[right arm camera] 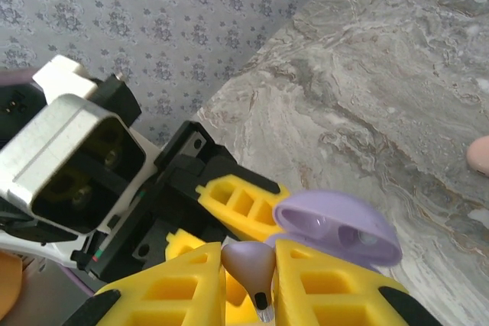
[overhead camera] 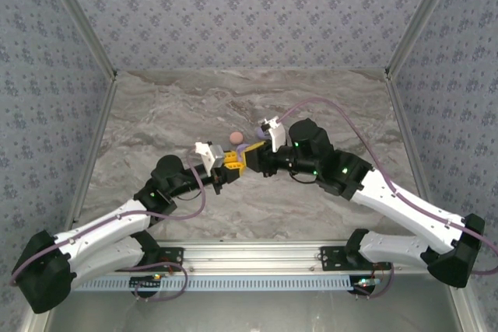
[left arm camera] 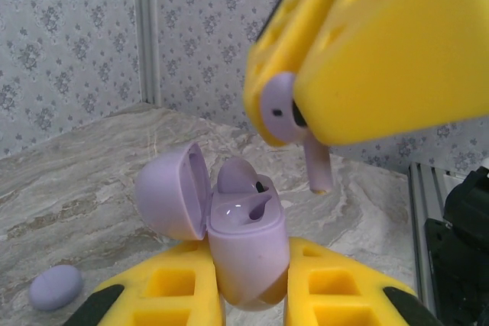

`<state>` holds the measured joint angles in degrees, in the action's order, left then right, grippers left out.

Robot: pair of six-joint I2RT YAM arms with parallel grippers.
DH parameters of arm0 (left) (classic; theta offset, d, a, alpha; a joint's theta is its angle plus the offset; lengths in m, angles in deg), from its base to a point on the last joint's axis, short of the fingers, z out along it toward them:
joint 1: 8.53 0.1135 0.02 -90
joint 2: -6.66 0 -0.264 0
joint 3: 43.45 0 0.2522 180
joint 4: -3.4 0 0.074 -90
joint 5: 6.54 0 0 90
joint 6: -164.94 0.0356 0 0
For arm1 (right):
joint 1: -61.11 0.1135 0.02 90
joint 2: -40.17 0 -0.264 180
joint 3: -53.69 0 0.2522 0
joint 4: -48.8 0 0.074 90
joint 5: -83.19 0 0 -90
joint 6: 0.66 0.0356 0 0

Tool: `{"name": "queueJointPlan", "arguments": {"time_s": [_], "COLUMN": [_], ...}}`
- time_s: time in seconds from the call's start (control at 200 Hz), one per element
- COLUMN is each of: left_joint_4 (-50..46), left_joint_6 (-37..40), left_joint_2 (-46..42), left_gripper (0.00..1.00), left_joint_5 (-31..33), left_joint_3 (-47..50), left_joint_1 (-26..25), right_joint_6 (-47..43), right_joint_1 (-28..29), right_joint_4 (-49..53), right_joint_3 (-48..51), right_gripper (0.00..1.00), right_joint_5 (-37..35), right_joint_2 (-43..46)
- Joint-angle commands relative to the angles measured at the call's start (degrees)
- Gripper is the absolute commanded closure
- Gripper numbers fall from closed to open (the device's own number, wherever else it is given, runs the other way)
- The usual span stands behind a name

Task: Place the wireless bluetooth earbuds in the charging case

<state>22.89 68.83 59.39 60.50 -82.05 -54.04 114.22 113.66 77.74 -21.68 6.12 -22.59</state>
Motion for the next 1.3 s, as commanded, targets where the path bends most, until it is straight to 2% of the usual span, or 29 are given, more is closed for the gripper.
{"name": "queueJointPlan", "arguments": {"time_s": [0.0,0.83,1.299], "left_joint_4": [2.8,3.1,4.2], "left_joint_6": [-0.4,-0.6,-1.1], "left_joint_2": [0.0,-0.3,-0.3], "left_gripper": [0.96,0.96,0.96], "left_joint_5": [-1.9,-2.1,-2.1], "left_joint_3": [-1.9,-1.8,-1.6], "left_joint_1": [-0.4,-0.5,-0.5], "right_joint_6": [-1.6,-1.8,-1.2], "right_joint_1": [0.3,0.5,0.3], "right_joint_4": [-1.6,3.9,3.2], "right_joint_3": [-2.3,-0.2,-0.5], "right_gripper": [0.77,0.77,0.75], "right_joint_5": [0.4,-4.6,-1.0], "right_joint_2": [-0.7,-1.8,-3.1]}}
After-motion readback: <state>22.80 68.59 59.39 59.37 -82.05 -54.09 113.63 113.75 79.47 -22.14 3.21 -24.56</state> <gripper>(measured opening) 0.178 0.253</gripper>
